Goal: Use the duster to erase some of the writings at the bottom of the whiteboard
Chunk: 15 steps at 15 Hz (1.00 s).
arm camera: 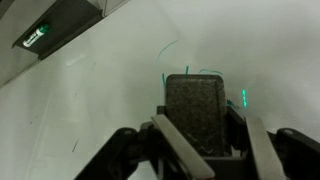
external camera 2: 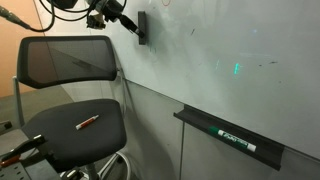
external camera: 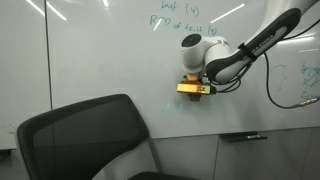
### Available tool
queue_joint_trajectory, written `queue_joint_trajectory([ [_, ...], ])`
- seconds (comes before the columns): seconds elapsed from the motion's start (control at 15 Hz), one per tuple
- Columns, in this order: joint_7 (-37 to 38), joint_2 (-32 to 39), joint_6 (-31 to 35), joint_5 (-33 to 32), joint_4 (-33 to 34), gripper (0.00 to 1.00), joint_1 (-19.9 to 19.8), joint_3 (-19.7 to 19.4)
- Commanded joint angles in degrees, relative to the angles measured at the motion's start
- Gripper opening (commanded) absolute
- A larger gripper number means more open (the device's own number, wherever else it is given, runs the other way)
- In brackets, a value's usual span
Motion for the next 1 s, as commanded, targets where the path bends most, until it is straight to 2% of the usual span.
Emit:
queue_joint_trajectory([
  [0.0,1.0,-2.6,-0.4,-1.3,0.9,0.33,-0.8,-0.1],
  [0.53,4.3,-7.9,-0.9,-3.5,-1.8,0.33,-1.4,0.4],
  [0.93,4.3,-6.4,-0.7,-6.6,-0.2,0.33,-0.5,2.0],
])
